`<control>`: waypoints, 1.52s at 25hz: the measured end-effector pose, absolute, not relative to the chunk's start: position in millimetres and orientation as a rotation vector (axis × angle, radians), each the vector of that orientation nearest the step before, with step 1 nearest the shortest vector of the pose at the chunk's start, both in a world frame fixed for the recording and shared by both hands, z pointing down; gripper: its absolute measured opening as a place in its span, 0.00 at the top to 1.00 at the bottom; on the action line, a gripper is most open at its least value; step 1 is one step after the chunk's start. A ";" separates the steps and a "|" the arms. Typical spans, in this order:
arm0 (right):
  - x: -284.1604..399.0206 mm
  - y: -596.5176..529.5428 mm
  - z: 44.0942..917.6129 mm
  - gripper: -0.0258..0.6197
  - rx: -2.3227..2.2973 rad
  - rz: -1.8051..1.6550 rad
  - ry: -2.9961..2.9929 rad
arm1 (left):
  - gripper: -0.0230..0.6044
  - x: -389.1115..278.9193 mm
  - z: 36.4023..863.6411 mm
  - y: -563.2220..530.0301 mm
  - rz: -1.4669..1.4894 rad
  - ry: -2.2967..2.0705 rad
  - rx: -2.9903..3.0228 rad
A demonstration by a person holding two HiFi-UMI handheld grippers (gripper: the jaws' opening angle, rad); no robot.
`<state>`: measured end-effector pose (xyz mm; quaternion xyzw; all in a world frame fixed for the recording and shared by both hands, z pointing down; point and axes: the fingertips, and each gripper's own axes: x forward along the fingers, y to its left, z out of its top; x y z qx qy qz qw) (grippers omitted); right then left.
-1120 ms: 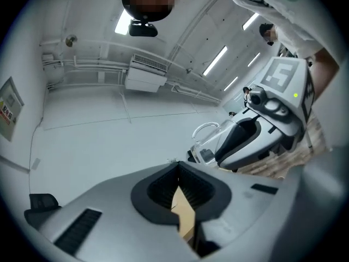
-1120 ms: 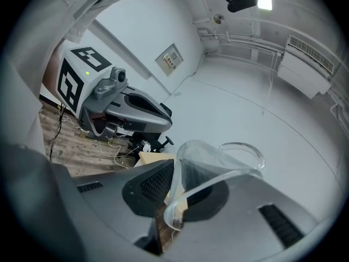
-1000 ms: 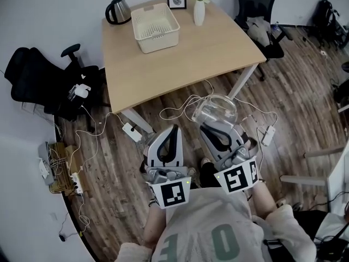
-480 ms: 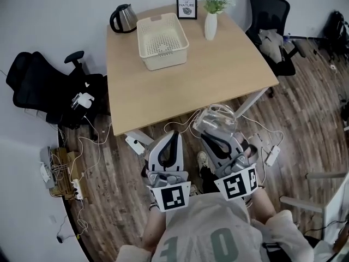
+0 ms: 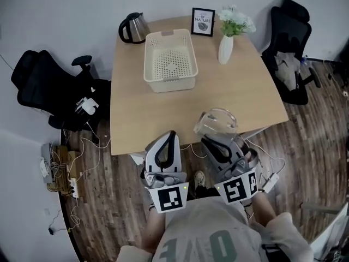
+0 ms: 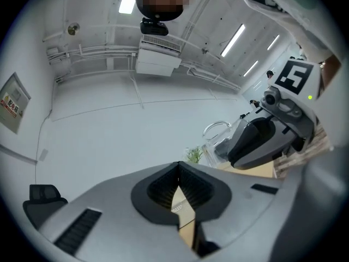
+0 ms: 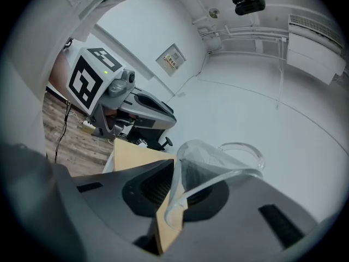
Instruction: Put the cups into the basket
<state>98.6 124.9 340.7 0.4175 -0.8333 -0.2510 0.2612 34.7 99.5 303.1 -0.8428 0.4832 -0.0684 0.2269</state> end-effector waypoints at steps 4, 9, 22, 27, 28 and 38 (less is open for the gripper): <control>109.3 97.1 341.1 0.91 1.103 -0.671 -2.279 | 0.95 36.8 305.7 74.4 -0.203 1.384 -2.339; 104.5 58.1 346.7 0.91 1.079 -0.621 -2.315 | 0.95 35.7 309.9 32.6 -0.174 1.351 -2.322; 80.3 -73.0 335.6 0.91 1.150 -0.677 -2.188 | 0.95 11.4 294.0 -109.1 -0.117 1.302 -2.323; 79.5 -105.3 345.8 0.91 1.192 -0.621 -2.165 | 0.95 3.3 298.7 -145.1 -0.109 1.299 -2.359; 80.6 -109.5 348.2 0.91 1.193 -0.607 -2.163 | 0.95 3.5 300.6 -150.8 -0.117 1.301 -2.367; 91.2 -165.6 354.0 0.91 1.149 -0.589 -2.202 | 0.95 4.1 307.0 -195.2 -0.146 1.386 -2.365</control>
